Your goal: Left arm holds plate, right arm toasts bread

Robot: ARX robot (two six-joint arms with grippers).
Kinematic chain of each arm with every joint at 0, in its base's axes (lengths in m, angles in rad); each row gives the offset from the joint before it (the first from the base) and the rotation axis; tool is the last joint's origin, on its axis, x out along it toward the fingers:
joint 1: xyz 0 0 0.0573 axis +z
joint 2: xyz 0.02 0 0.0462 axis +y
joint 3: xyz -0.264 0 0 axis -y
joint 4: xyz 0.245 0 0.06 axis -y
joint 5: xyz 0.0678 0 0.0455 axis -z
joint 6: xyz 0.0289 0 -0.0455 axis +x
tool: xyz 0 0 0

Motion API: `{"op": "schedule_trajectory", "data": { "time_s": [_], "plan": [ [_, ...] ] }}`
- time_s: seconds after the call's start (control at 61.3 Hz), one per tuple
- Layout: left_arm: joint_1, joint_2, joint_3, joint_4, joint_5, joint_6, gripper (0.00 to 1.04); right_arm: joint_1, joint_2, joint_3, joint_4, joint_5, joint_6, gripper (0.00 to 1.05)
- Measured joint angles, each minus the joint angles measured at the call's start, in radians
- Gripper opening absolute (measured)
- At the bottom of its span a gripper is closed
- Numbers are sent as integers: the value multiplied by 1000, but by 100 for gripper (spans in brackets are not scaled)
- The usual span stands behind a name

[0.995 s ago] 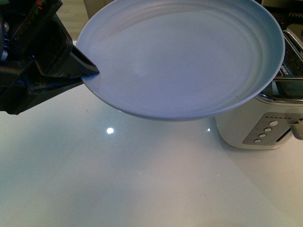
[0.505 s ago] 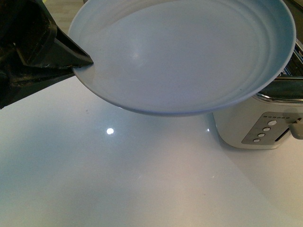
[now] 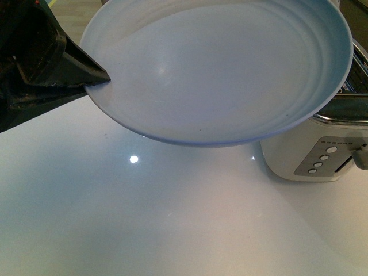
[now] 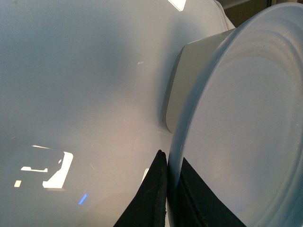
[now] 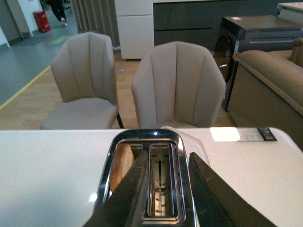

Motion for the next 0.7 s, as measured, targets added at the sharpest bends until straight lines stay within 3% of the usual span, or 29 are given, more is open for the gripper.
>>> {"op": "schedule_trajectory", "data": {
  "time_s": [0.033,0.179,0.701],
  "plan": [
    [0,-2,0,-2,-2,1,3,-16,-21,-21,1,-29,-3,1],
    [2,-8,0,-9,-8,7,3,-77,-86,-74,-2,-73,-5,2],
    [-5,-17,0,-18,-15,8,3,-79,-339,-202,-130,-77,-5,2]
  ]
}}
